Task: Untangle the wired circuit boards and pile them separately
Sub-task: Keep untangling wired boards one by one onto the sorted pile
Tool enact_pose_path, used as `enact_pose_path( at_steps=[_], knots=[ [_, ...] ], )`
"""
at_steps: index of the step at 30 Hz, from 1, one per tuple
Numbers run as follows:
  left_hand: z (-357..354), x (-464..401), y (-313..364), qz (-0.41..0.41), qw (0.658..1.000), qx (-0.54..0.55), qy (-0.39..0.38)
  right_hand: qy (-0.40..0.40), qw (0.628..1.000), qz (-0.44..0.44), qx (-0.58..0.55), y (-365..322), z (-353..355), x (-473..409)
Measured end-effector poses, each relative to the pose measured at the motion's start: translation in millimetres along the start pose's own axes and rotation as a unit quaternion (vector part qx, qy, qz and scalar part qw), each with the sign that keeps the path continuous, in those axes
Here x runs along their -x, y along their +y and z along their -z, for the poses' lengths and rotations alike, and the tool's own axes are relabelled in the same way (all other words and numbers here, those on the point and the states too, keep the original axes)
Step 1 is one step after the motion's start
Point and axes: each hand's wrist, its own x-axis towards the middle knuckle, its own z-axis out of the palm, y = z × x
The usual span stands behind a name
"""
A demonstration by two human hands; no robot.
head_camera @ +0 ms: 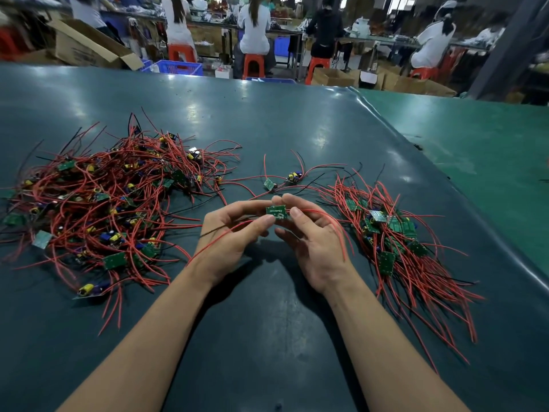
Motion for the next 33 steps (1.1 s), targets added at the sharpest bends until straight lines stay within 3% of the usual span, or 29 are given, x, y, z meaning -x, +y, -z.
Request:
enact_pose_path(
  at_steps=[5,14,18,24,28,31,33],
  knots=[
    [-2,2,-1,-0.016,1.000,-0.006,0.001,0.075,0.996,-0.025,-0.042,3,-2,-2],
    [2,3,-1,0.028,0.999,-0.031,-0.017,0.113,0.983,0.028,0.140,3,3,0],
    [2,1,0,0.047,0.998,-0.022,-0.024,0.181,0.978,0.051,0.092,-3,8,-5],
    [5,1,1,0.054,0.998,0.006,-0.033,0.176,0.983,0.010,-0.050,-8,12,-8],
    [4,4,1,0.058,0.995,-0.017,-0.075,0.185,0.982,0.032,-0.019,-8,17,-11],
    [5,3,0,0.057,0.996,-0.017,-0.066,0.203,0.977,0.061,0.034,-7,18,-11],
    [6,1,0,0.057,0.997,-0.011,-0.055,0.206,0.976,0.066,0.002,-10,19,-10]
  ],
)
